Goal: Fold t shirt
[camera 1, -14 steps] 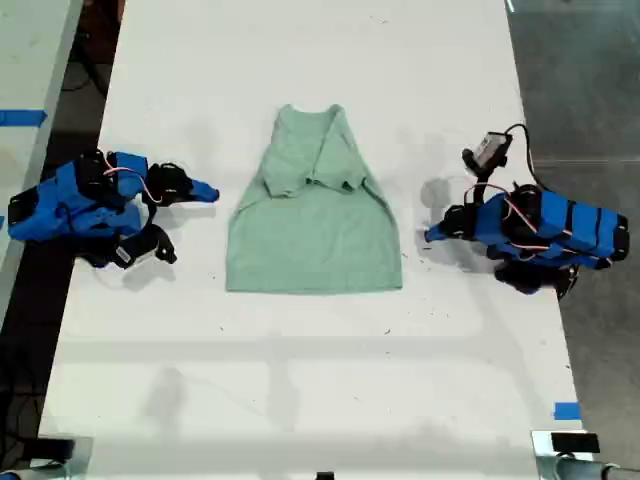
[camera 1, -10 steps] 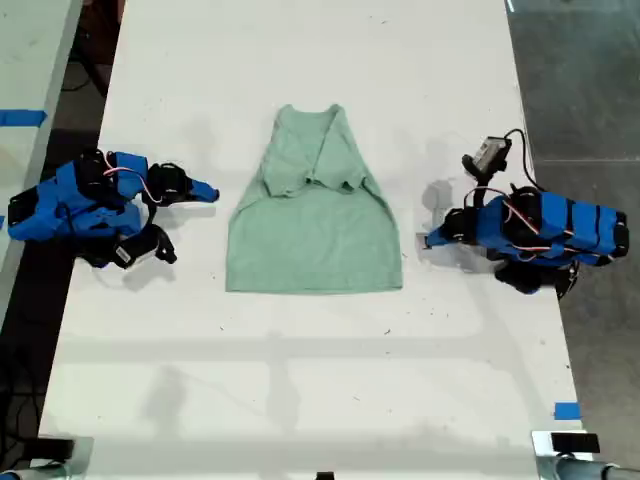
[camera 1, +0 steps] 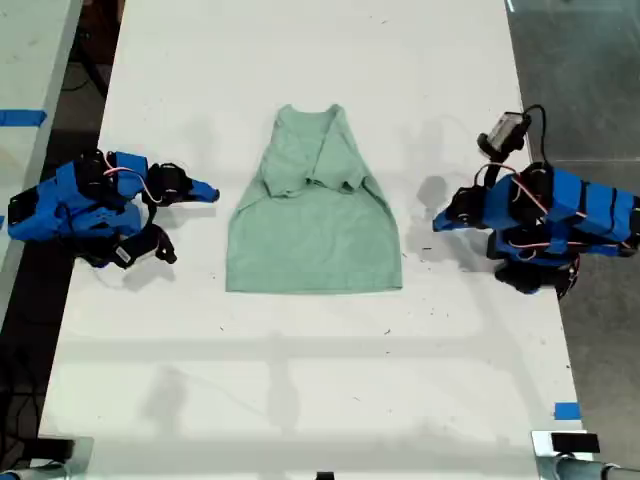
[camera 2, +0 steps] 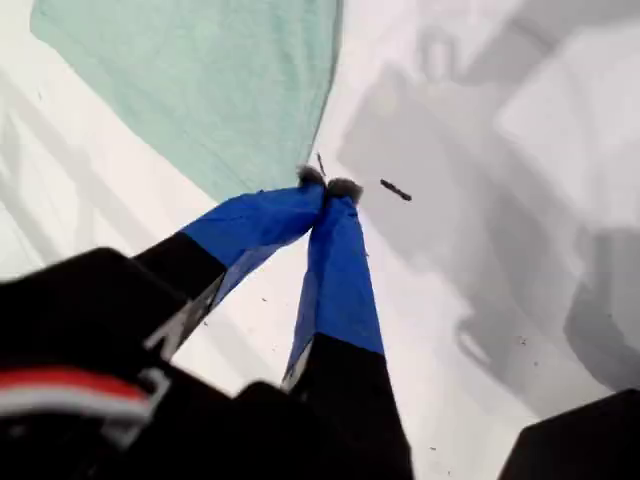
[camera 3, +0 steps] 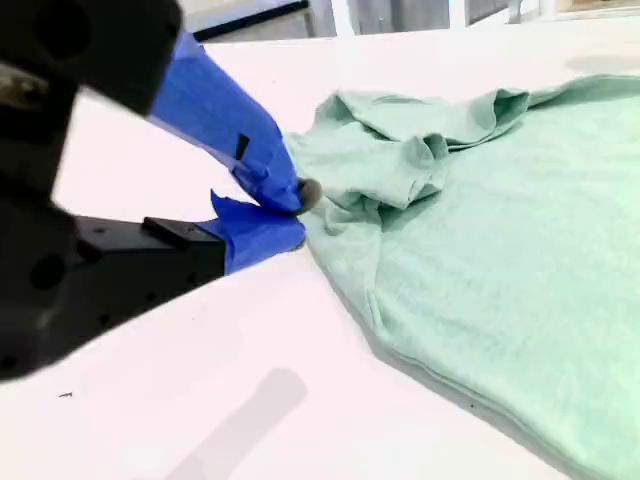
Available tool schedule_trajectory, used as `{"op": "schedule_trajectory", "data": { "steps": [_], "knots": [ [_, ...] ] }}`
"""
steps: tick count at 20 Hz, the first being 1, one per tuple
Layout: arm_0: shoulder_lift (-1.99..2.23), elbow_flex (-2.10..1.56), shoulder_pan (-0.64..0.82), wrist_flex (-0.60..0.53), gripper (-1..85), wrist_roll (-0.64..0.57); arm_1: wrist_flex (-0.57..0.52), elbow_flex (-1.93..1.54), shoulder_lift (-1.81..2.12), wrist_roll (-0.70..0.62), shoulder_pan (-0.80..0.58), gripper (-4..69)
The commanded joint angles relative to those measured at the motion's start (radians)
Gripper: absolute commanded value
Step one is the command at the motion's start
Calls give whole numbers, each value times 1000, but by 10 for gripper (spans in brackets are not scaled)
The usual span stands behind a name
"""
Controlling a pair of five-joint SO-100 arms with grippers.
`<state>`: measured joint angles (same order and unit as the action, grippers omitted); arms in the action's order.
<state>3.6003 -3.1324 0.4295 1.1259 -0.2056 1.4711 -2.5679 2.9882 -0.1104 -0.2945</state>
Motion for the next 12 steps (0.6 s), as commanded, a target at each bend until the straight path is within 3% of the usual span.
{"op": "schedule_trajectory", "data": {
  "steps": [1,2,6,12],
  "knots": [
    [6,20,-3,-3,12,26,-100,181,-301,-3,51,146],
    [6,20,-3,-3,12,26,-127,215,-383,-2,58,195],
    [6,20,-5,-3,4,26,-235,344,-686,-20,67,269],
    [6,20,-9,-3,1,26,-417,380,-994,-20,75,244]
  ]
}}
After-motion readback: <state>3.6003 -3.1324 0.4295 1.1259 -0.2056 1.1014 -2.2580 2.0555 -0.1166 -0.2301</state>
